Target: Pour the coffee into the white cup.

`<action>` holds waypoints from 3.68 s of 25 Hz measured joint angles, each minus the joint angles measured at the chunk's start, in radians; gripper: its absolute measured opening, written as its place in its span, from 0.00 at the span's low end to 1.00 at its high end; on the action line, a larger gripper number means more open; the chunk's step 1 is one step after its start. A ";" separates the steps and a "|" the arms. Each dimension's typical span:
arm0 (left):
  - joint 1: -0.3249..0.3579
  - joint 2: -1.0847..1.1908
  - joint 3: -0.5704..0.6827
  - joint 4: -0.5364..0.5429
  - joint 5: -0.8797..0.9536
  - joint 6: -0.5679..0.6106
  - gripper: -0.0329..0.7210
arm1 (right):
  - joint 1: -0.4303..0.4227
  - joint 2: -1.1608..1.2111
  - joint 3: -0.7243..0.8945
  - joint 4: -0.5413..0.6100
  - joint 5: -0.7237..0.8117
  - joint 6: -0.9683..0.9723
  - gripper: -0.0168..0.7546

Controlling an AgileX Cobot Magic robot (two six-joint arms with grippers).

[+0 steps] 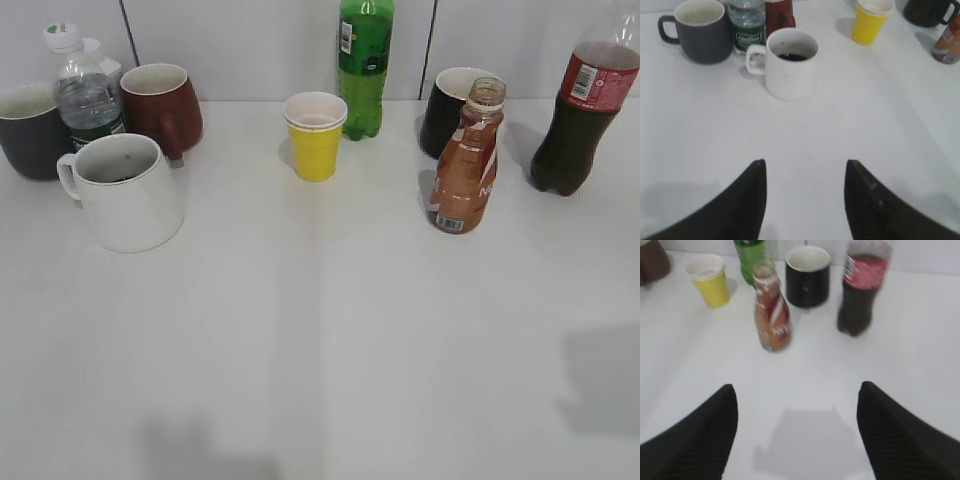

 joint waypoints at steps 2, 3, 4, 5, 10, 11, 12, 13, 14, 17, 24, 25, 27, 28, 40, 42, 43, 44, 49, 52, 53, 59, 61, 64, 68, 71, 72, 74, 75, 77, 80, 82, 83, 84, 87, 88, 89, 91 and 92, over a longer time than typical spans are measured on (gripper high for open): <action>0.000 -0.065 0.049 0.000 0.014 0.000 0.56 | 0.000 -0.061 0.007 0.001 0.100 -0.005 0.77; 0.000 -0.091 0.072 0.000 0.021 0.001 0.56 | 0.000 -0.094 0.014 0.002 0.135 -0.008 0.77; 0.000 -0.121 0.088 0.000 0.031 0.004 0.56 | 0.000 -0.123 0.023 0.002 0.171 -0.020 0.77; 0.000 -0.150 0.104 0.000 0.038 0.011 0.56 | 0.000 -0.158 0.037 0.002 0.195 -0.034 0.77; 0.000 -0.266 0.144 -0.032 0.082 0.080 0.56 | 0.001 -0.340 0.108 0.005 0.222 -0.063 0.77; 0.000 -0.283 0.147 -0.040 0.090 0.084 0.56 | 0.001 -0.374 0.121 0.008 0.223 -0.070 0.77; 0.000 -0.297 0.151 -0.049 0.092 0.087 0.56 | 0.001 -0.407 0.140 0.017 0.224 -0.086 0.77; 0.000 -0.307 0.156 -0.054 0.094 0.092 0.56 | 0.001 -0.427 0.153 0.027 0.224 -0.099 0.77; 0.000 -0.311 0.161 -0.057 0.094 0.093 0.56 | 0.002 -0.442 0.164 0.038 0.224 -0.114 0.77; 0.000 -0.317 0.165 -0.059 0.096 0.102 0.56 | 0.002 -0.448 0.171 0.074 0.223 -0.158 0.77; 0.000 -0.317 0.165 -0.060 0.096 0.102 0.56 | 0.002 -0.448 0.171 0.111 0.221 -0.198 0.77; 0.000 -0.317 0.165 -0.060 0.096 0.102 0.56 | 0.002 -0.448 0.171 0.111 0.221 -0.199 0.77; 0.000 -0.317 0.165 -0.061 0.096 0.102 0.56 | 0.002 -0.448 0.171 0.111 0.221 -0.200 0.77; 0.000 -0.317 0.165 -0.061 0.096 0.102 0.56 | 0.002 -0.448 0.171 0.111 0.220 -0.200 0.77; 0.000 -0.317 0.165 -0.062 0.096 0.102 0.56 | 0.002 -0.448 0.171 0.118 0.219 -0.198 0.77; 0.000 -0.317 0.165 -0.062 0.096 0.102 0.56 | 0.002 -0.448 0.171 0.118 0.218 -0.198 0.77; 0.000 -0.317 0.165 -0.062 0.096 0.102 0.56 | 0.002 -0.448 0.171 0.118 0.218 -0.198 0.77; 0.000 -0.317 0.165 -0.062 0.096 0.102 0.56 | 0.002 -0.448 0.171 0.118 0.218 -0.198 0.77; 0.004 -0.317 0.165 -0.062 0.096 0.102 0.56 | 0.002 -0.448 0.171 0.118 0.218 -0.197 0.77; 0.060 -0.317 0.165 -0.062 0.096 0.102 0.56 | -0.007 -0.448 0.171 0.118 0.218 -0.197 0.77; 0.091 -0.317 0.165 -0.062 0.096 0.102 0.56 | -0.013 -0.448 0.171 0.118 0.218 -0.197 0.77; 0.228 -0.317 0.165 -0.062 0.096 0.102 0.56 | -0.105 -0.448 0.171 0.118 0.218 -0.197 0.76; 0.255 -0.323 0.165 -0.062 0.096 0.102 0.56 | -0.155 -0.448 0.171 0.118 0.218 -0.197 0.76; 0.275 -0.355 0.165 -0.062 0.097 0.102 0.56 | -0.242 -0.448 0.171 0.118 0.218 -0.197 0.76; 0.292 -0.367 0.167 -0.062 0.098 0.102 0.56 | -0.331 -0.448 0.171 0.118 0.218 -0.197 0.76; 0.301 -0.367 0.168 -0.062 0.098 0.102 0.56 | -0.376 -0.448 0.171 0.118 0.218 -0.197 0.76; 0.304 -0.367 0.168 -0.062 0.098 0.102 0.56 | -0.393 -0.448 0.171 0.118 0.218 -0.197 0.76; 0.311 -0.367 0.168 -0.062 0.098 0.102 0.56 | -0.414 -0.448 0.171 0.118 0.218 -0.197 0.76; 0.313 -0.367 0.168 -0.062 0.098 0.102 0.56 | -0.427 -0.448 0.171 0.118 0.218 -0.197 0.76; 0.319 -0.367 0.168 -0.062 0.098 0.102 0.56 | -0.445 -0.448 0.171 0.118 0.218 -0.197 0.76; 0.322 -0.367 0.168 -0.062 0.099 0.102 0.56 | -0.456 -0.448 0.171 0.118 0.218 -0.197 0.76; 0.323 -0.367 0.168 -0.062 0.100 0.102 0.56 | -0.457 -0.448 0.171 0.118 0.218 -0.197 0.76; 0.324 -0.367 0.168 -0.062 0.100 0.102 0.56 | -0.458 -0.448 0.171 0.118 0.218 -0.197 0.76; 0.325 -0.367 0.168 -0.062 0.100 0.102 0.56 | -0.458 -0.448 0.171 0.118 0.218 -0.197 0.76; 0.326 -0.367 0.168 -0.062 0.100 0.102 0.56 | -0.458 -0.448 0.171 0.118 0.218 -0.197 0.76; 0.326 -0.367 0.168 -0.062 0.101 0.102 0.56 | -0.458 -0.448 0.171 0.118 0.218 -0.197 0.76; 0.326 -0.367 0.168 -0.062 0.101 0.102 0.56 | -0.458 -0.448 0.171 0.118 0.218 -0.197 0.76; 0.326 -0.367 0.168 -0.062 0.101 0.102 0.56 | -0.458 -0.448 0.171 0.118 0.218 -0.197 0.76; 0.326 -0.367 0.168 -0.062 0.101 0.102 0.56 | -0.458 -0.448 0.171 0.118 0.218 -0.197 0.76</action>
